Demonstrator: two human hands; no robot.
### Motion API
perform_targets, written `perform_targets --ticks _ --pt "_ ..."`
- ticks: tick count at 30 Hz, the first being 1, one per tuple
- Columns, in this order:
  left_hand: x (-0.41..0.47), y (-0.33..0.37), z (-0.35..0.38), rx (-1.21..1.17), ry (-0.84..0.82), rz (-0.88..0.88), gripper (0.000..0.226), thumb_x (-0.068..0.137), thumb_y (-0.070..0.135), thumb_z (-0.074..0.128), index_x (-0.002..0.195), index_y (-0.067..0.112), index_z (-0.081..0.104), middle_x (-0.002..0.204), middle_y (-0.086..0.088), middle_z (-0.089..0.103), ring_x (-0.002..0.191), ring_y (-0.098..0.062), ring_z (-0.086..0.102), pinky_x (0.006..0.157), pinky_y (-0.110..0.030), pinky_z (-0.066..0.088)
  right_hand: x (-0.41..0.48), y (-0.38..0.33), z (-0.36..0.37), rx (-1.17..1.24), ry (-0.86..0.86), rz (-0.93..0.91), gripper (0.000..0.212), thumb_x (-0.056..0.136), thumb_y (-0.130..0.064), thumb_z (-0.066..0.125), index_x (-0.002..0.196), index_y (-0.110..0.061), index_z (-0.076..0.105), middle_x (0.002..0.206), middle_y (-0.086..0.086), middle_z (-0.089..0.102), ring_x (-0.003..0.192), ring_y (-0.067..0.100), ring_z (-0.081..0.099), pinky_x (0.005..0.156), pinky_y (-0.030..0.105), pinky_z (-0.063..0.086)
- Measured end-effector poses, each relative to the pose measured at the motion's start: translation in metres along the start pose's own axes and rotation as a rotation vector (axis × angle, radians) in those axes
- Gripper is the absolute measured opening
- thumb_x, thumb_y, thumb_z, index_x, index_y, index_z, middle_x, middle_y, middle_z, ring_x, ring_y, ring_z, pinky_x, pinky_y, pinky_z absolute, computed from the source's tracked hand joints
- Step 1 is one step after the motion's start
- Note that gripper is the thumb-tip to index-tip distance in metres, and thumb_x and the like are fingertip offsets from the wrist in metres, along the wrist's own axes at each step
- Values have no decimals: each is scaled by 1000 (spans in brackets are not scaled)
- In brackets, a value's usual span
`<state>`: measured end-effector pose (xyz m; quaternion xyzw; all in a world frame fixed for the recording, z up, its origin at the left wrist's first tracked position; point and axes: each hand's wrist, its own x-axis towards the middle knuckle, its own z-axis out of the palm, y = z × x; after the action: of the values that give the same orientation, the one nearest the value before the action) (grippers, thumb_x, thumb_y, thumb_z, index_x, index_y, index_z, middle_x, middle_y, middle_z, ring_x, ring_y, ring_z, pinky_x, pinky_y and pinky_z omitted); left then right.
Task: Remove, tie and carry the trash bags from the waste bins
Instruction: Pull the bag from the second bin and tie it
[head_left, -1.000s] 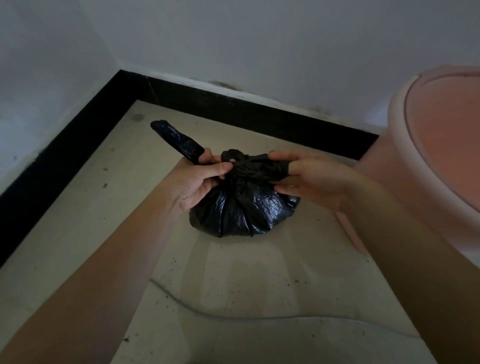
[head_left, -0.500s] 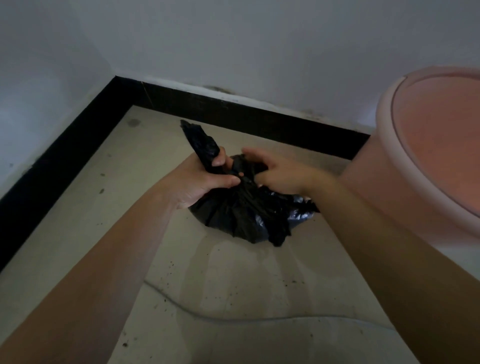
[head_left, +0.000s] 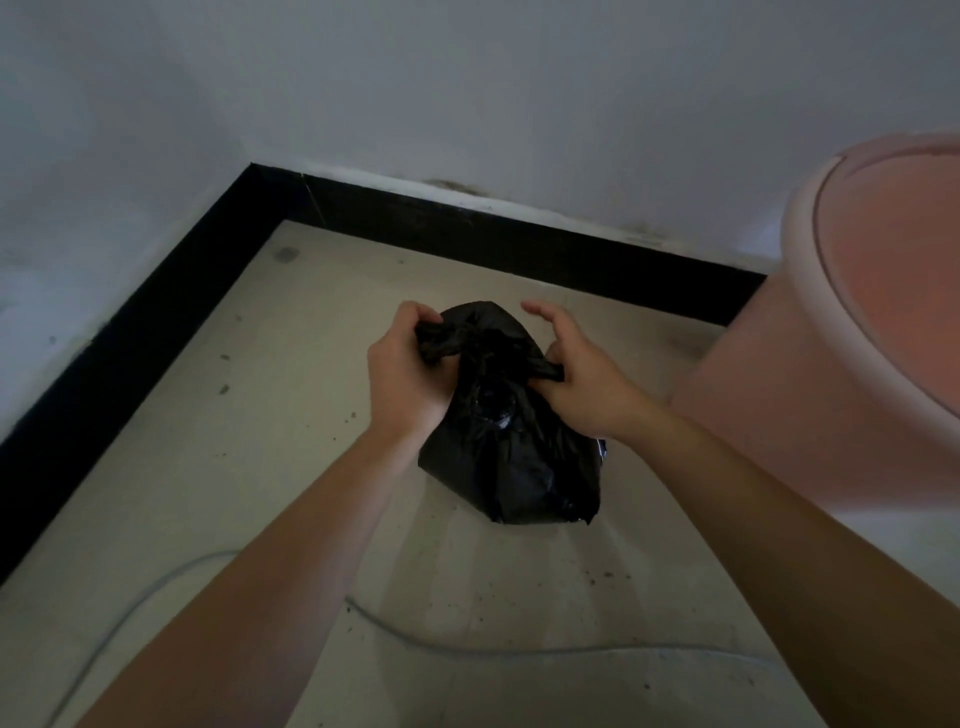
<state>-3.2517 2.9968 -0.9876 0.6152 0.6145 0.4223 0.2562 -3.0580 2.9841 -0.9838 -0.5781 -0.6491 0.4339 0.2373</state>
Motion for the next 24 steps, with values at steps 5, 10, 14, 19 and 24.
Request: perform_targets --ticks 5,10,14,19,24 --pt "3 4 1 -127 -86 -196 13 85 8 59 97 9 63 83 -4 61 72 -13 55 75 -34 46 2 -2 -6 -357 -91 -44 53 93 -28 51 143 -44 44 128 -1 65 115 19 60 99 37 49" --pt "7 20 -3 -777 -235 -578 23 99 6 44 96 9 66 97 -11 70 94 -26 68 88 -38 56 -2 -9 -9 -359 -66 75 52 79 -62 31 81 -24 66 81 0 63 79 17 60 78 42 54" --pt "10 24 -9 -909 -327 -653 22 94 -2 52 95 11 70 89 -12 73 86 -25 72 75 -33 59 -5 -8 -10 -303 50 27 34 89 -53 47 97 -29 70 82 -8 60 81 12 59 77 34 51" --pt "11 19 -12 -837 -401 -539 24 89 -13 52 82 10 59 73 -2 66 66 -13 67 58 -20 52 -3 -6 -11 -374 210 29 26 86 -46 63 103 -27 67 89 -9 47 86 12 48 78 31 40" --pt "9 18 -7 -635 -283 -452 24 80 -4 67 82 18 58 84 -7 67 87 -26 66 84 -38 56 -4 -8 -8 -510 233 -16 28 82 -51 66 68 -29 56 71 -9 46 77 18 53 72 34 40"
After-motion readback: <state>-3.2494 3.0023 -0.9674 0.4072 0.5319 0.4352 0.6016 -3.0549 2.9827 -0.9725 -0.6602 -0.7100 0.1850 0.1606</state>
